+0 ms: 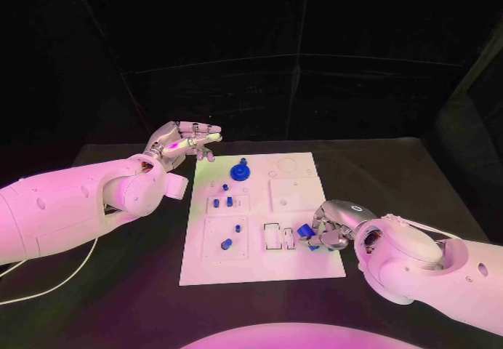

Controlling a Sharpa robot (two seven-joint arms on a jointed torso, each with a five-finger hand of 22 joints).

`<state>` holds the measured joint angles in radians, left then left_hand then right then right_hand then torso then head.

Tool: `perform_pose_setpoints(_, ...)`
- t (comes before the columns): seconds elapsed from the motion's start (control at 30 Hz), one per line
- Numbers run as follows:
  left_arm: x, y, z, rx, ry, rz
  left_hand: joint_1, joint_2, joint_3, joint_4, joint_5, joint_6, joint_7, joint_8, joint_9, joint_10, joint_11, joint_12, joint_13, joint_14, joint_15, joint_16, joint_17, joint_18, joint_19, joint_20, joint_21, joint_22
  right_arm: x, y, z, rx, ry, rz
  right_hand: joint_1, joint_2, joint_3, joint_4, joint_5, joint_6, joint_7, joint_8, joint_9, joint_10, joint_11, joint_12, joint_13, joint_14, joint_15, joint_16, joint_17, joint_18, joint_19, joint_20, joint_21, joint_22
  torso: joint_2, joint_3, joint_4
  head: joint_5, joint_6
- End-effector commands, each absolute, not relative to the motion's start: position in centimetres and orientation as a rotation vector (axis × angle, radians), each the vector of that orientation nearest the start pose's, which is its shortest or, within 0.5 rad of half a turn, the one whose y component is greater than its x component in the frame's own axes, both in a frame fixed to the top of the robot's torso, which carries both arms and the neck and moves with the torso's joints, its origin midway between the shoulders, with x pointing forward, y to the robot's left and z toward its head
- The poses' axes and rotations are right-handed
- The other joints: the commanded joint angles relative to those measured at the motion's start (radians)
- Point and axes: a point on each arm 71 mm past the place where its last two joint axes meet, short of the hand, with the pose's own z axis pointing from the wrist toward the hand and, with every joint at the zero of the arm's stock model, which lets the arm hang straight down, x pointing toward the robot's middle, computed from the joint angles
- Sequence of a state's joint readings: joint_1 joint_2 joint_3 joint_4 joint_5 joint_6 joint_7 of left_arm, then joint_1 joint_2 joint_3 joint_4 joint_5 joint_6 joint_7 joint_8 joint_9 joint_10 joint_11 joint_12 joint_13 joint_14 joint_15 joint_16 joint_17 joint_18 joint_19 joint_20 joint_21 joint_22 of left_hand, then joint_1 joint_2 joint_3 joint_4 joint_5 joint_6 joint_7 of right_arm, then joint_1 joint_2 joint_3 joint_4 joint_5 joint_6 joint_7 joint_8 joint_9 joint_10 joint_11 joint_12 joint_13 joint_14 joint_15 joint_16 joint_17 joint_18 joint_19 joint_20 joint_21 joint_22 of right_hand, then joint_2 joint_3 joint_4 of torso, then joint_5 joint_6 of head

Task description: Assemble the parts on the task board

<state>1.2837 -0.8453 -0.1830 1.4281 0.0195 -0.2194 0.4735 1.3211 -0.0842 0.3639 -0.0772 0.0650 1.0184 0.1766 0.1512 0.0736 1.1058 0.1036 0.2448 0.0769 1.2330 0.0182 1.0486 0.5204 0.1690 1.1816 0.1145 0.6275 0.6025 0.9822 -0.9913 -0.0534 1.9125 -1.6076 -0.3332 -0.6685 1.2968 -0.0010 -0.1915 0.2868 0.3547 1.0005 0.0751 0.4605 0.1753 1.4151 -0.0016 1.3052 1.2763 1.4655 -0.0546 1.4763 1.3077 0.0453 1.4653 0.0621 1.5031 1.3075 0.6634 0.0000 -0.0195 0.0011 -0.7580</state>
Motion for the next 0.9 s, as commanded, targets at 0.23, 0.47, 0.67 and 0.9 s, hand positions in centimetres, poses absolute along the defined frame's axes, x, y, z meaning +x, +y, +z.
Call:
perform_pose_setpoints(0.23,50.2,23.5,-18.7,-1.042,1.431,-1.552,-0.001,0.007,-0.006,0.002,0.004,-0.008,0.002,0.004,-0.001,-0.006,0.001,0.005,-0.002,-0.004,0.0,-0.002,-0.002,0.014,0.005,0.002,-0.006,-0.001,36.2,-17.8,-23.2,0.151,1.831,0.508,-0.005,0.024,-0.014,0.003,0.026,0.01,-0.004,0.006,0.015,0.012,-0.003,0.011,0.017,0.07,-0.012,0.009,0.074,-0.022,0.04,-0.013,0.01,0.185,0.001,-0.0022,0.0008,0.003,0.004)
perform_pose_setpoints(0.47,50.1,23.3,-18.7,-1.04,1.434,-1.558,-0.001,0.007,-0.006,0.002,0.004,-0.008,0.002,0.004,-0.001,-0.006,0.001,0.005,-0.002,-0.004,0.0,-0.002,-0.002,0.014,0.005,0.002,-0.006,-0.001,36.3,-16.4,-23.6,0.15,1.868,0.538,-0.021,0.031,-0.023,0.005,0.026,0.012,-0.006,0.008,0.021,0.014,-0.004,0.011,0.02,0.07,-0.013,0.009,0.075,-0.022,0.04,-0.014,0.01,0.186,0.002,-0.0016,0.0007,0.006,0.004)
perform_pose_setpoints(0.67,50.1,23.1,-18.7,-1.04,1.437,-1.561,-0.003,0.008,-0.008,0.004,0.004,-0.009,0.003,0.004,-0.001,-0.008,0.001,0.005,-0.002,-0.004,0.0,-0.002,-0.002,0.014,0.005,0.002,-0.007,-0.002,36.4,-15.0,-24.1,0.129,1.916,0.533,-0.046,0.041,-0.039,0.005,0.01,0.013,-0.008,0.011,0.029,0.014,-0.006,0.005,0.019,0.071,-0.015,0.011,0.08,-0.023,0.041,-0.016,0.011,0.187,0.002,-0.0009,0.0017,0.01,0.003)
perform_pose_setpoints(0.9,50.1,23.1,-18.7,-1.04,1.439,-1.562,-0.003,0.008,-0.008,0.004,0.004,-0.009,0.003,0.004,-0.001,-0.008,0.001,0.005,-0.002,-0.004,0.0,-0.002,-0.002,0.014,0.005,0.002,-0.007,-0.002,36.7,-14.1,-24.5,0.119,1.939,0.508,-0.059,0.045,-0.049,0.005,-0.001,0.015,-0.01,0.014,0.034,0.015,-0.007,0.004,0.021,0.073,-0.016,0.014,0.087,-0.023,0.044,-0.017,0.013,0.191,0.002,-0.001,-0.0005,0.016,0.005)
